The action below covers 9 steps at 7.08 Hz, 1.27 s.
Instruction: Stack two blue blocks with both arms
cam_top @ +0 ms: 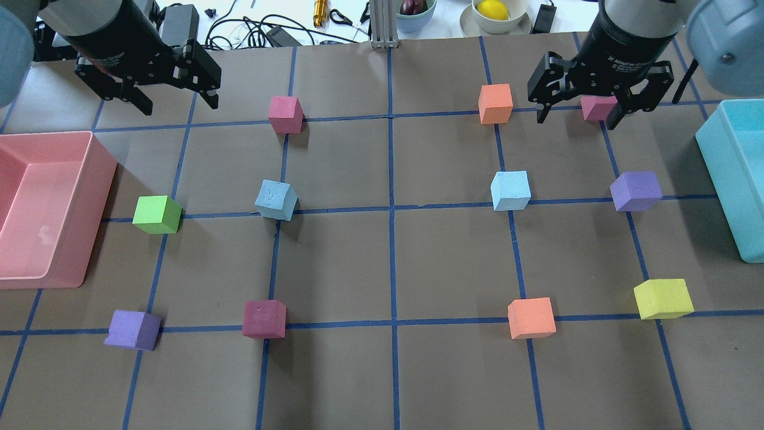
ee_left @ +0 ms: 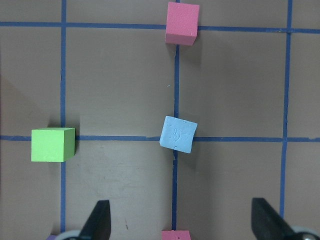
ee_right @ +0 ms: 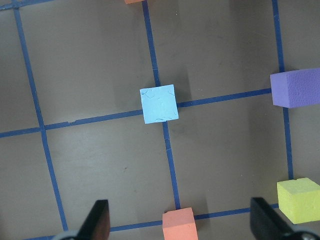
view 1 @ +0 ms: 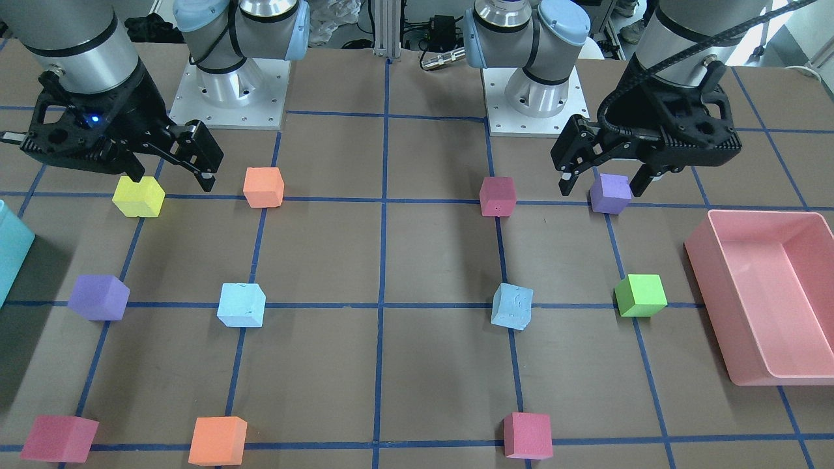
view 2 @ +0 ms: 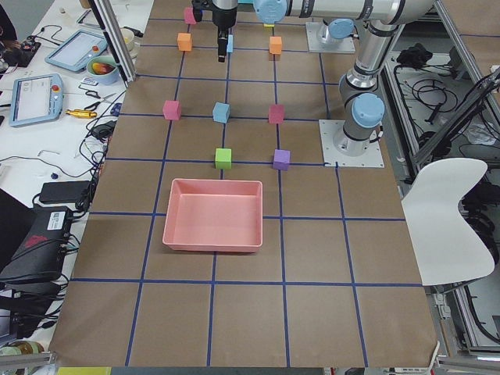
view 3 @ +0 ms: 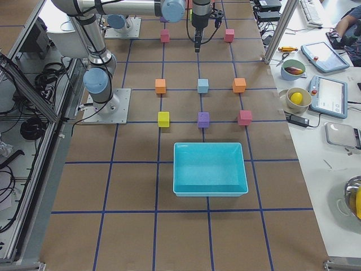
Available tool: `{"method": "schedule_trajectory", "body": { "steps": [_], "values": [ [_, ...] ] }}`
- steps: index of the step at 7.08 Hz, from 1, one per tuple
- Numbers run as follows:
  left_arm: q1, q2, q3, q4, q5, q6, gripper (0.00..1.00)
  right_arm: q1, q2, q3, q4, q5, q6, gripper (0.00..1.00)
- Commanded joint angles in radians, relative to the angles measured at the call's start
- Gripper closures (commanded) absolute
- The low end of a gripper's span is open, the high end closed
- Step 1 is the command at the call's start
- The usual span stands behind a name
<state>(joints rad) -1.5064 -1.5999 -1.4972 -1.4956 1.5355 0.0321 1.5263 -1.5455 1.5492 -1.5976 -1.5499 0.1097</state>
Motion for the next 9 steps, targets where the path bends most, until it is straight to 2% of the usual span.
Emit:
{"method": "schedule_trajectory", "body": {
  "steps": [1,4,9],
  "values": [
    [0.000,0.000,0.000,0.000,0.000,0.000,0.00,0.000,0.002,0.000,0.001,-0.001,-0.001,0.00],
    [0.000,0.000,0.000,0.000,0.000,0.000,0.00,0.000,-0.002,0.034,-0.013,-0.002,-0.001,0.00],
    [0.000,0.000,0.000,0.000,0.000,0.000,0.00,-0.008,0.007,0.038,-0.056,-0.001,-0.001,0.00]
  ]
}}
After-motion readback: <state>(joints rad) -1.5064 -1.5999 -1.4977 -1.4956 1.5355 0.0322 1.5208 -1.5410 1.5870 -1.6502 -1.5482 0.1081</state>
